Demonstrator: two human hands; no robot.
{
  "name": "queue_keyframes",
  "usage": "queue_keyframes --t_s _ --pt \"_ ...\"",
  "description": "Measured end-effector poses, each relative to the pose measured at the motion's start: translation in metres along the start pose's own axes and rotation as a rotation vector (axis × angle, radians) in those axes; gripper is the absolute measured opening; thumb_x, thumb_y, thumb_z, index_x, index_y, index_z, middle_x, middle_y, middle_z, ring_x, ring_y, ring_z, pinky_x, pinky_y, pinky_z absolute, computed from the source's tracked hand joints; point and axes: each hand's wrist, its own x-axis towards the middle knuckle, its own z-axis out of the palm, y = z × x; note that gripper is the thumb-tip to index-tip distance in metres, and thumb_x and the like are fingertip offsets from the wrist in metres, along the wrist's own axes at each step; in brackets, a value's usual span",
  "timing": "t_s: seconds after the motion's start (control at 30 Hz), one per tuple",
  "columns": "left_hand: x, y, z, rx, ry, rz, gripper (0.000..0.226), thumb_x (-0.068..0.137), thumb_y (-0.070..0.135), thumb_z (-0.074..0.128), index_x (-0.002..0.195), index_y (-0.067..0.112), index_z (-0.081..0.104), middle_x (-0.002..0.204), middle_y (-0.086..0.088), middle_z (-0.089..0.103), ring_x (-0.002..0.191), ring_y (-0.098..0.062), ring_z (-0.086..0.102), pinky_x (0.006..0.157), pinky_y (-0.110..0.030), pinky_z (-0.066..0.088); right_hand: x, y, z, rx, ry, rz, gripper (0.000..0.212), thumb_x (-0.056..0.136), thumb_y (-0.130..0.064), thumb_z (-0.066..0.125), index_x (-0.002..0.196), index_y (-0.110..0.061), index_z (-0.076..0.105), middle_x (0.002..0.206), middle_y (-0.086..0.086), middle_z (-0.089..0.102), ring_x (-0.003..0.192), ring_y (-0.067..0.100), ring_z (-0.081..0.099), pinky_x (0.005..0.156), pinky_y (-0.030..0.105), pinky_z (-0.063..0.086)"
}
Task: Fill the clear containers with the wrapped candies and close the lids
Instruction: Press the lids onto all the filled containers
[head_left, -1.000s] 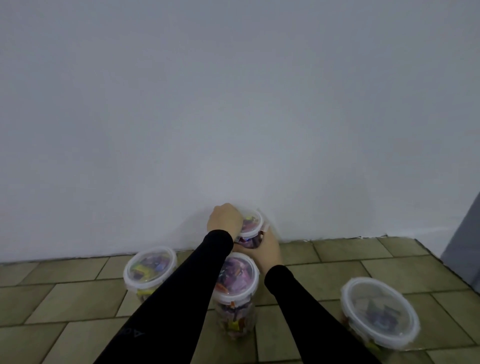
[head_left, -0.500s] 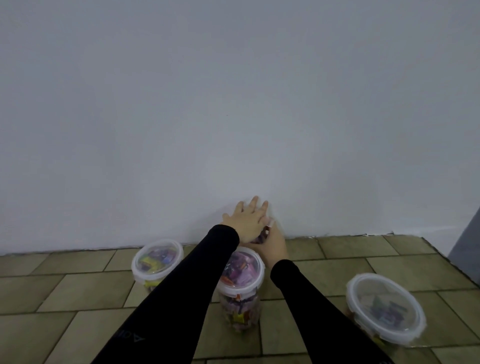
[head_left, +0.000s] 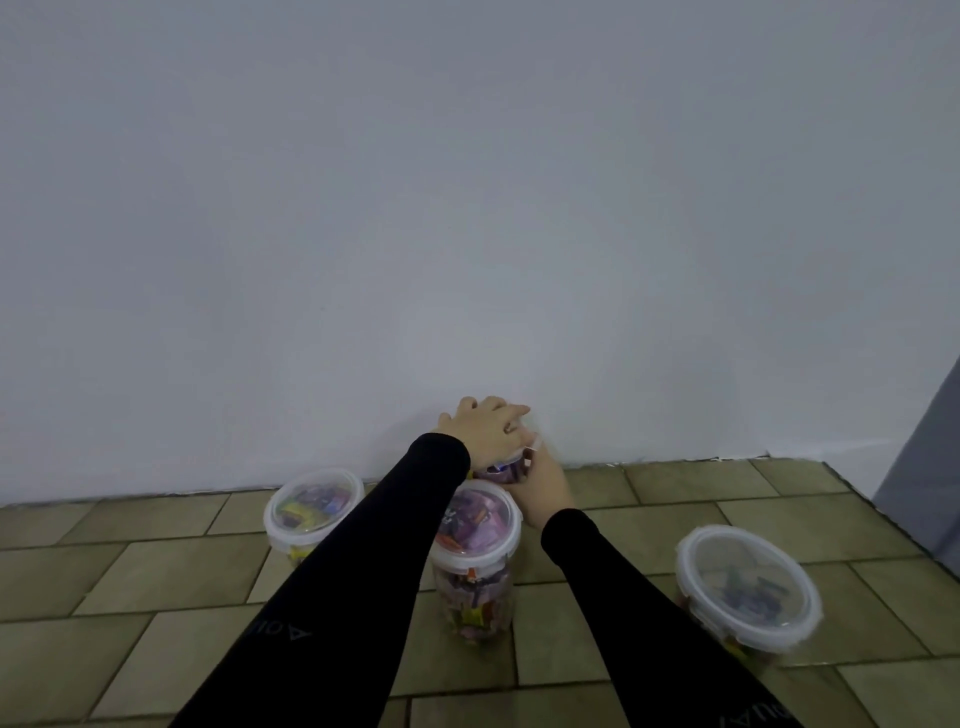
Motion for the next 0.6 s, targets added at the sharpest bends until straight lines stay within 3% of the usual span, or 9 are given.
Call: queue_keyframes --t_s 0.07,0.17,0.3,0.4,0.5,0.6 --pt "-0.003 0.005 -0.001 0.072 -0.002 -0.007 0.048 0.099 0.049 0.031 0.141 0.027 0.038 0.149 0.002 0.036 0.133 -0.027 0.032 0.104 -0.052 0.024 -0.004 0.001 0.001 0.014 0.014 0.013 0.059 0.070 -0.002 0.081 0.118 -0.014 0.049 0.094 -0.009 0.061 0.082 0.001 0.060 0.062 0.004 0.046" --pt "-0.010 0.016 0.004 0.108 0.155 -0.030 0.042 0.095 0.050 0.041 0.105 0.011 0.055 0.116 -0.009 0.058 0.107 -0.028 0.055 0.094 -0.041 0.039 -0.008 0.000 -0.001 0.010 0.022 0.034 0.052 0.071 -0.001 0.079 0.111 -0.014 0.048 0.087 -0.011 0.060 0.076 -0.005 0.056 0.057 0.004 0.044" --pt "-0.013 0.024 0.011 0.050 0.351 -0.031 0.032 0.088 0.042 0.051 0.085 0.011 0.059 0.097 -0.009 0.061 0.096 -0.028 0.059 0.078 -0.031 0.043 -0.006 0.000 -0.004 -0.046 0.050 0.019 0.044 0.074 -0.003 0.077 0.101 -0.018 0.046 0.081 -0.011 0.057 0.071 -0.005 0.052 0.053 0.002 0.041" --pt "-0.012 0.028 0.016 0.034 0.387 -0.050 0.028 0.083 0.038 0.056 0.074 0.012 0.053 0.080 -0.004 0.057 0.085 -0.026 0.060 0.069 -0.029 0.040 -0.008 0.001 -0.002 -0.054 0.058 0.023 0.033 0.079 0.002 0.069 0.098 -0.013 0.046 0.076 -0.007 0.054 0.066 -0.001 0.050 0.051 0.003 0.039" --pt "-0.013 0.020 0.007 0.054 0.288 -0.005 0.032 0.087 0.041 0.056 0.079 0.011 0.055 0.091 -0.008 0.063 0.087 -0.025 0.058 0.071 -0.028 0.038 -0.009 0.002 0.001 -0.036 0.058 0.017 0.041 0.075 -0.001 0.075 0.101 -0.016 0.047 0.080 -0.010 0.057 0.071 0.001 0.054 0.053 0.004 0.041" --pt "-0.024 -0.005 -0.023 0.004 -0.001 0.091 0.042 0.087 0.046 0.063 0.117 0.017 0.063 0.125 -0.007 0.061 0.108 -0.023 0.056 0.090 -0.030 0.041 -0.009 -0.002 0.000 0.000 0.045 0.029 0.052 0.071 -0.012 0.082 0.107 -0.023 0.046 0.089 -0.010 0.061 0.077 -0.002 0.057 0.058 0.004 0.043"
